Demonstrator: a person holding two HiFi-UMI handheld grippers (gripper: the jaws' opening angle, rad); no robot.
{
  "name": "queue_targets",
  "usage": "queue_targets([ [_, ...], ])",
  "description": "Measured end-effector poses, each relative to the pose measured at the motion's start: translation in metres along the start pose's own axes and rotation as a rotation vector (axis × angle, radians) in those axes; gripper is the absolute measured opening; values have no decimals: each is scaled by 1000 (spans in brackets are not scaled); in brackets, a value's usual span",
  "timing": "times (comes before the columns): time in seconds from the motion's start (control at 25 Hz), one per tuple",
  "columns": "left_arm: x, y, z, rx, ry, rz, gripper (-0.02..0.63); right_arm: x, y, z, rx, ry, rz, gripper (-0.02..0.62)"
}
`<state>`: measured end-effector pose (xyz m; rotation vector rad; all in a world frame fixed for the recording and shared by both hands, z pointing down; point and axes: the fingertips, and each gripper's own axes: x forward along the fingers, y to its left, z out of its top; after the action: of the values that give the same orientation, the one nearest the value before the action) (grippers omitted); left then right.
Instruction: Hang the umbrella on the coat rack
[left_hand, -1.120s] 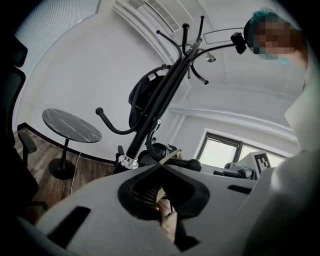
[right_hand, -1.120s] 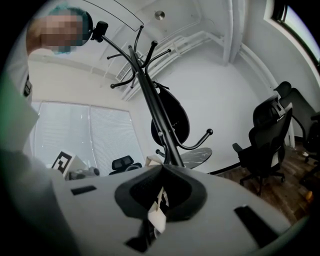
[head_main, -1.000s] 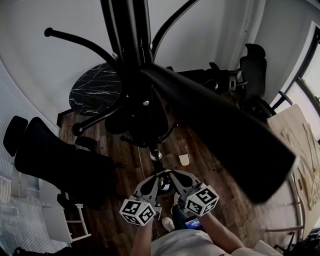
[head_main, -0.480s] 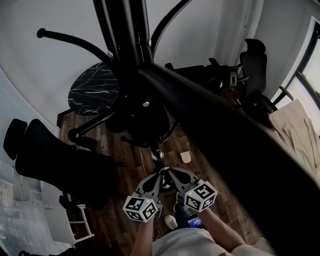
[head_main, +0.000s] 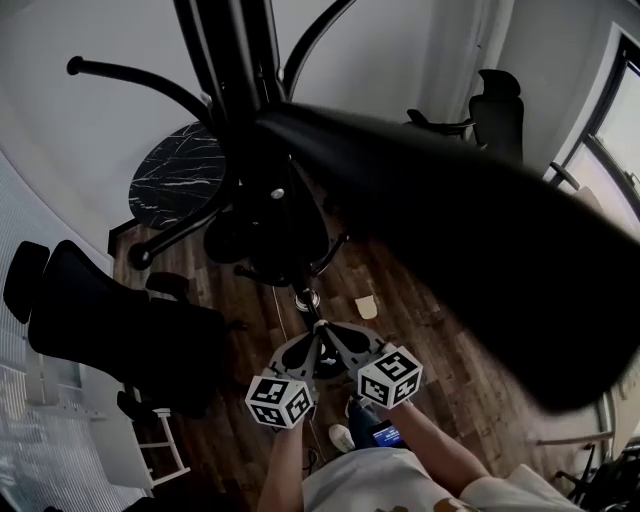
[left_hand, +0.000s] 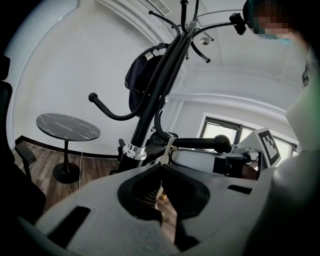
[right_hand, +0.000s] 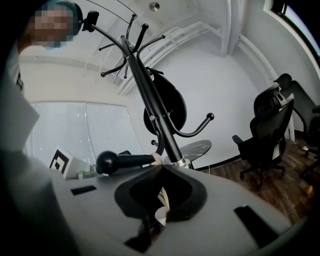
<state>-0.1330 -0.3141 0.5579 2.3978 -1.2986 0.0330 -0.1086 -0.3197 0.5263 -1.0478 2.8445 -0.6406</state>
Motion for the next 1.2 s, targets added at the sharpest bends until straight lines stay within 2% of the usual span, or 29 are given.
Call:
queue_targets([
  [0.12,4,-1,0,16,16,5,21,-1,1,-1,-19,7,-5,13],
  [0.4,6,-7,14,63,-16,58,23,-11,-2,10,-59,-14,-43,12],
  [0.68,2,-9,12,25,-19,79,67,-26,-10,22,-63,-25,-64,12],
  [1.0,-12,-11,16,15,-52,103,67,-46,-14,26,-80,-75,-148,12],
  [1.12,-28,-12,26,-23,-112,118,39,-54,-7,26,-79,-85,-139,12],
  [1.2,-38,-16,30,-9,-143,131,28,-60,6,24,-94,-87,-88,12],
])
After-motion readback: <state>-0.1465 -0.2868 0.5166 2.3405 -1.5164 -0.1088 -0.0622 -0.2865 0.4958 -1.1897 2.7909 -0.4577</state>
